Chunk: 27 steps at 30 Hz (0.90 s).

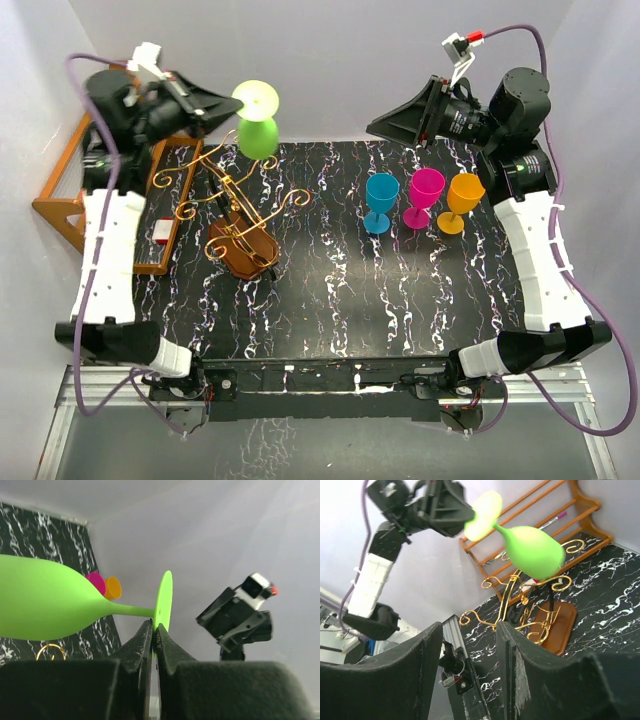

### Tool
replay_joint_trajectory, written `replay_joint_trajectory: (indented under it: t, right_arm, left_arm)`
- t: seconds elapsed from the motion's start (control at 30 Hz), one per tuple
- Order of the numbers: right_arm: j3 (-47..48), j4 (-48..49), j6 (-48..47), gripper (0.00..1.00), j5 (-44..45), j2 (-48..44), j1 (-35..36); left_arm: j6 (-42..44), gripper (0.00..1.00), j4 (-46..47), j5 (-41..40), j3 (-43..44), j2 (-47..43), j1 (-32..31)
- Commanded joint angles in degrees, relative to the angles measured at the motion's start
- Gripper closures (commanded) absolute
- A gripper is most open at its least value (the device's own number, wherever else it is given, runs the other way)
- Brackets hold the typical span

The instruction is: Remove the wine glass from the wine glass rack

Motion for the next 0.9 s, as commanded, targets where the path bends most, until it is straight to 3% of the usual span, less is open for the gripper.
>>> replay_joint_trajectory:
  t: [0.0,0.27,0.53,0.87]
  right_arm:
    - [4.25,-1.55,0.11,0.51,-4.35,0.32,0.58]
    - [0.04,-3.22,0.89,0.46,-10.99,-0.57,2.48]
    - [0.25,-11.45,-3.79,0.48,-11.12,2.32,3.84]
    - [2.42,-13.17,-5.20,0.49,-10.55,4.22,4.75]
  left_arm:
    - [8.25,1.00,-3.16,-6.62,2.49,2.45,-9.63]
    - [11.37,1.00,-2.30,-3.97,5.05,5.89,-16.14]
    - [13.82,1.00,-3.43,-0.48,10.44,10.20,-22.54]
    - [15.75,1.00,-4.87,1.23,13.85,12.70,-26.87]
